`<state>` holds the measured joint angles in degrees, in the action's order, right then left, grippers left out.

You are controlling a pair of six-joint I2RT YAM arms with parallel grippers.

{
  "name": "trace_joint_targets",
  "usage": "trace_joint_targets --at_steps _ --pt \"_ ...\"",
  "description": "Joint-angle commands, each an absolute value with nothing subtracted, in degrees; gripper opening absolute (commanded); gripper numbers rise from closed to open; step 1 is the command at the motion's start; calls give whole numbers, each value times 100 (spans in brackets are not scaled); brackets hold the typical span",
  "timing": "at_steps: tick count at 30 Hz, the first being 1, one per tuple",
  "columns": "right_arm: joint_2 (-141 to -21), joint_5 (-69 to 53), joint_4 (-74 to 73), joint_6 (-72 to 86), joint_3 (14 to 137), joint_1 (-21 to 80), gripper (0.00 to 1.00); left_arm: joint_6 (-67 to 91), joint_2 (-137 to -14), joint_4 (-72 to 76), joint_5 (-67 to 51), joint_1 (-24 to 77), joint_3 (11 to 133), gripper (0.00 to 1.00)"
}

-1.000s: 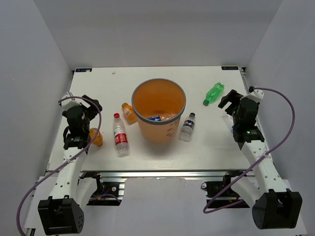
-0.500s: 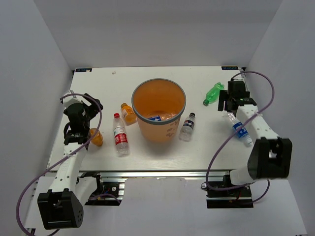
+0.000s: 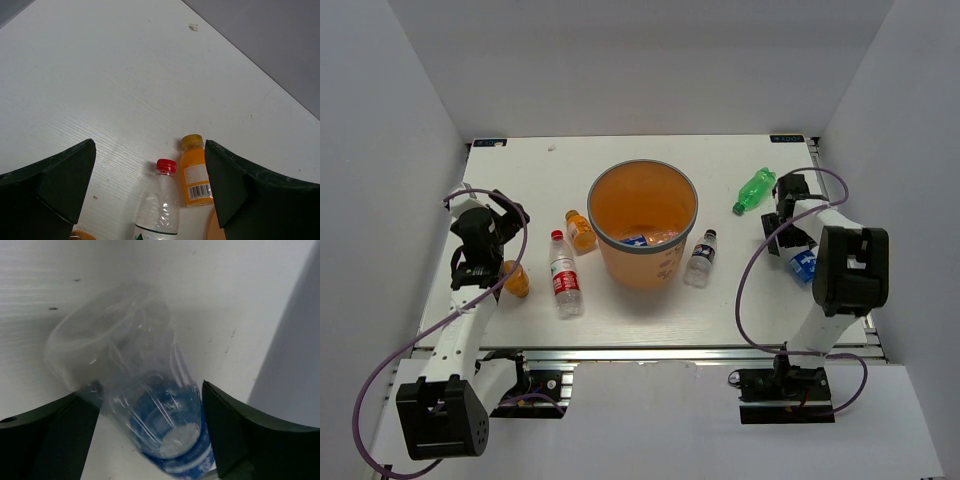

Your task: Put the plastic bottles in the bin

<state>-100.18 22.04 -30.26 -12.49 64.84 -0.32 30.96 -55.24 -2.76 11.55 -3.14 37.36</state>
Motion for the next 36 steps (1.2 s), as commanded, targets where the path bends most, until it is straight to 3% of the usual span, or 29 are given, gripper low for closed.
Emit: trace_joint_targets --at_steps 1,2,3,6,10,13,18,20,28,34,35,36 --pt "-10405 1855 -3032 -1275 6749 -255 81 3120 -5528 -352 1257 -299 3964 98" --pt "-10528 1715 -3076 -1205 6811 -290 76 3120 -5520 -352 1283 -299 3946 98" --pt "-10547 1366 -3137 -1065 6872 -334 63 3120 -5502 -360 1327 -290 3946 98" --pt "-10267 881 -3269 -906 7066 -343 45 3120 -5458 -378 1362 -290 3946 98" --pt "-9231 169 -3349 -730 7224 -334 40 3120 -5467 -387 1310 -290 3946 98" --pt "-8054 -1297 -2920 -808 7234 -316 39 3182 -5581 -483 1257 -299 4025 98" --pt "-6277 -4045 -997 -309 6777 -54 42 3138 -5748 -492 765 -290 4148 98" --pt "-5996 -4419 -64 -45 6759 261 42 3138 -5818 -562 669 -290 4245 98" --pt "-7082 -5079 1011 360 7977 2530 45 4068 -6090 -1624 948 -290 4579 98" --pt "-8400 -4817 993 650 8375 3190 70 4693 -6170 -3365 1792 -299 5238 98" --pt "-8489 -4616 932 642 8454 3243 86 4746 -6161 -3671 1810 -290 5290 98" --pt "-8551 -4553 749 650 8533 3261 89 4790 -6170 -3830 1828 -299 5395 98"
